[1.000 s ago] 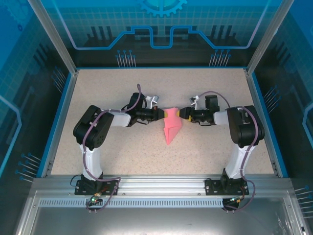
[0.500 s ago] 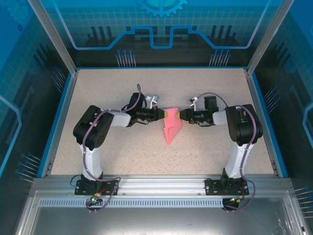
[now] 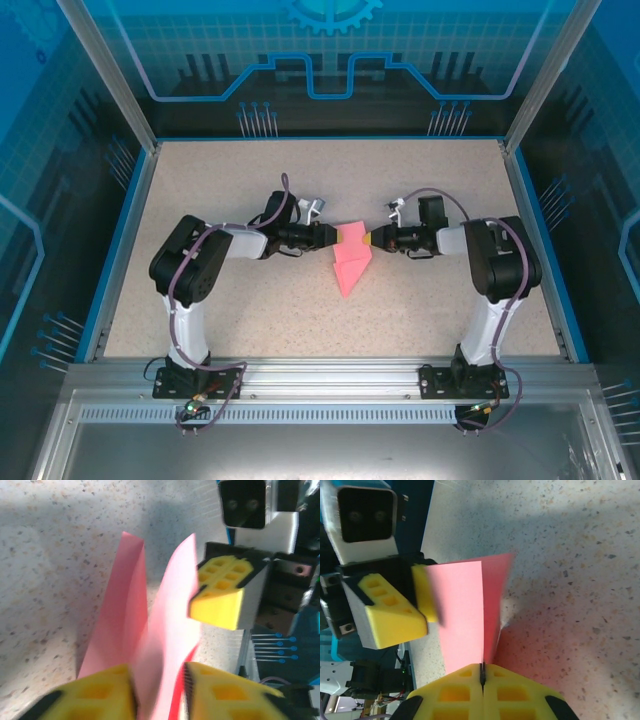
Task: Fold a paper plane with a square sheet of paper (fold left side to right side)
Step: Place the paper at the center of the table, then fold the wing for the fifth time at the center of the table.
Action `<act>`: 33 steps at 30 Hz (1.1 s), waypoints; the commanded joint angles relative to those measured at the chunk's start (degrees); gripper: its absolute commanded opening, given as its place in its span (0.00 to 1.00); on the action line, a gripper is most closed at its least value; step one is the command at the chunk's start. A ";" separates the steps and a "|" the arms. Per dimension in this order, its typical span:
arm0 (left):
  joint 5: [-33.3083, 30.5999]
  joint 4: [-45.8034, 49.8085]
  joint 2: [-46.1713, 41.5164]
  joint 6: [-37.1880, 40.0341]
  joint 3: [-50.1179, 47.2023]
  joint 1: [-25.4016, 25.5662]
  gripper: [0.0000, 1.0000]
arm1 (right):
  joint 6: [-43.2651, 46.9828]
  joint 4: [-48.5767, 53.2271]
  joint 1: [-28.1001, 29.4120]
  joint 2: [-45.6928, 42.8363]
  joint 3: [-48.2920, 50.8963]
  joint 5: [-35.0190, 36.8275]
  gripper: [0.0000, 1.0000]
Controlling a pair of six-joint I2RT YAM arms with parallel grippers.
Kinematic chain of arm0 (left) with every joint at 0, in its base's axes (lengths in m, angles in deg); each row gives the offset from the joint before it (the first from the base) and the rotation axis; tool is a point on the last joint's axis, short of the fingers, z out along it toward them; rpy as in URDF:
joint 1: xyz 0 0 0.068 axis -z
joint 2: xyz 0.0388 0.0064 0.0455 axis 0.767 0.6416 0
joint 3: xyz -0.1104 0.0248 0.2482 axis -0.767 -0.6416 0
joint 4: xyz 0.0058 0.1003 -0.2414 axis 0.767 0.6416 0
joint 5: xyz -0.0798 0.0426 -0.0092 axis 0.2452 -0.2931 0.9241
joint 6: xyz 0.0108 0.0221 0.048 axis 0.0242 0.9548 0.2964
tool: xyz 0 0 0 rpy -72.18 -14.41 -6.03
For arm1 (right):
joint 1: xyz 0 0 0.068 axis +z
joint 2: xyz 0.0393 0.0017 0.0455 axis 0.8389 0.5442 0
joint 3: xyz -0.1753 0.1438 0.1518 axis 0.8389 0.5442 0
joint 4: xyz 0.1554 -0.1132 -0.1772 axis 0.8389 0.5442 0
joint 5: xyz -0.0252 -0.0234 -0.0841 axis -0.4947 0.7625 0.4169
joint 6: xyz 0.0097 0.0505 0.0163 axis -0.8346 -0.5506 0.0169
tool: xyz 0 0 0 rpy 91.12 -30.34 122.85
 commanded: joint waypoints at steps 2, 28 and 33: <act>-6.77 9.93 -8.94 8.19 -1.02 -0.44 0.47 | 1.11 5.32 0.34 -3.51 0.90 1.16 0.00; -52.74 45.93 -9.34 21.39 13.78 30.11 0.63 | -12.05 15.96 5.43 -4.60 -4.98 13.77 0.00; -63.68 50.53 -4.16 21.75 18.38 32.95 0.64 | -12.38 15.41 5.65 -4.43 -4.58 14.22 0.00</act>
